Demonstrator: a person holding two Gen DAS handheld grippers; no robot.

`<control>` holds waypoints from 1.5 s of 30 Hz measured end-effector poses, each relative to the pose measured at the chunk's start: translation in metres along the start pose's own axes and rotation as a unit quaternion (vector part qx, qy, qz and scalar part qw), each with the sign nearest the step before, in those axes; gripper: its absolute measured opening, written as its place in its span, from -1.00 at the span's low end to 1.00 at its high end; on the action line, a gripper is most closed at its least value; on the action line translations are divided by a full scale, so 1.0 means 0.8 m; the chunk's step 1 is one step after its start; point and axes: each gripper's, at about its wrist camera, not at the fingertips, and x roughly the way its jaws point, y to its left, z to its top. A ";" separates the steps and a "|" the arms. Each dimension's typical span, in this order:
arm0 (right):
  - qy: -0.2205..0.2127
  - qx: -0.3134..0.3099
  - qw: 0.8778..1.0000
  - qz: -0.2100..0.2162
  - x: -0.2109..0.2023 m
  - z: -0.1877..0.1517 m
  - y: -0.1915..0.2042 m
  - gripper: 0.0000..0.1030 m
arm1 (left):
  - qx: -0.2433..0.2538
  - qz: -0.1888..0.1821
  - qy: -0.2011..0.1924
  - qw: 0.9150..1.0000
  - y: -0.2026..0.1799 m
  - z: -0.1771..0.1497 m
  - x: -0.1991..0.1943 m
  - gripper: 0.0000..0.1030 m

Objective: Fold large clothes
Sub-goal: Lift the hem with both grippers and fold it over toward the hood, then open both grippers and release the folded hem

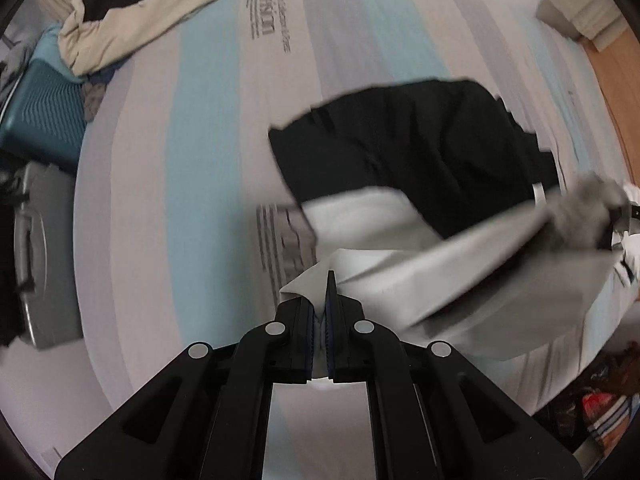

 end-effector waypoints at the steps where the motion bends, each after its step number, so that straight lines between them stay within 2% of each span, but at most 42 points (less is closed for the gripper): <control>1: -0.004 0.000 1.000 -0.004 0.003 0.015 0.000 -0.93 | 0.004 0.004 -0.002 1.000 0.000 0.013 0.006 -0.94; 9: -0.007 -0.011 1.000 -0.029 0.044 0.134 0.001 -0.93 | 0.010 0.008 -0.001 1.000 0.007 0.123 0.052 -0.94; 14: -0.008 -0.009 1.000 -0.028 0.064 0.184 -0.005 -0.93 | 0.008 0.003 0.003 1.000 0.016 0.165 0.072 -0.94; 18: -0.022 -0.012 0.999 -0.026 0.064 0.214 -0.006 -0.93 | 0.009 0.001 -0.011 1.000 0.024 0.195 0.076 -0.94; 22: -0.019 -0.014 0.999 -0.034 0.097 0.244 -0.010 -0.93 | 0.005 0.007 -0.006 1.000 0.039 0.215 0.114 -0.94; 25: -0.021 -0.021 0.998 -0.051 0.127 0.253 -0.007 -0.93 | 0.016 0.015 -0.006 1.000 0.041 0.216 0.153 -0.94; 33: -0.011 -0.012 0.998 -0.060 0.196 0.262 -0.017 -0.93 | -0.008 -0.005 -0.009 1.000 0.053 0.223 0.226 -0.93; 38: -0.012 -0.024 0.998 -0.064 0.213 0.265 -0.012 -0.92 | -0.024 -0.014 -0.015 0.999 0.057 0.221 0.243 -0.86; 42: -0.023 -0.033 0.997 -0.065 0.210 0.262 -0.008 -0.85 | -0.038 -0.019 -0.031 0.999 0.060 0.215 0.238 -0.84; 43: -0.028 -0.034 0.997 -0.065 0.208 0.259 -0.008 -0.85 | -0.041 -0.023 -0.034 0.998 0.060 0.213 0.235 -0.80; 45: -0.035 -0.034 0.997 -0.058 0.203 0.252 -0.008 -0.81 | -0.040 -0.022 -0.043 0.998 0.058 0.210 0.225 -0.59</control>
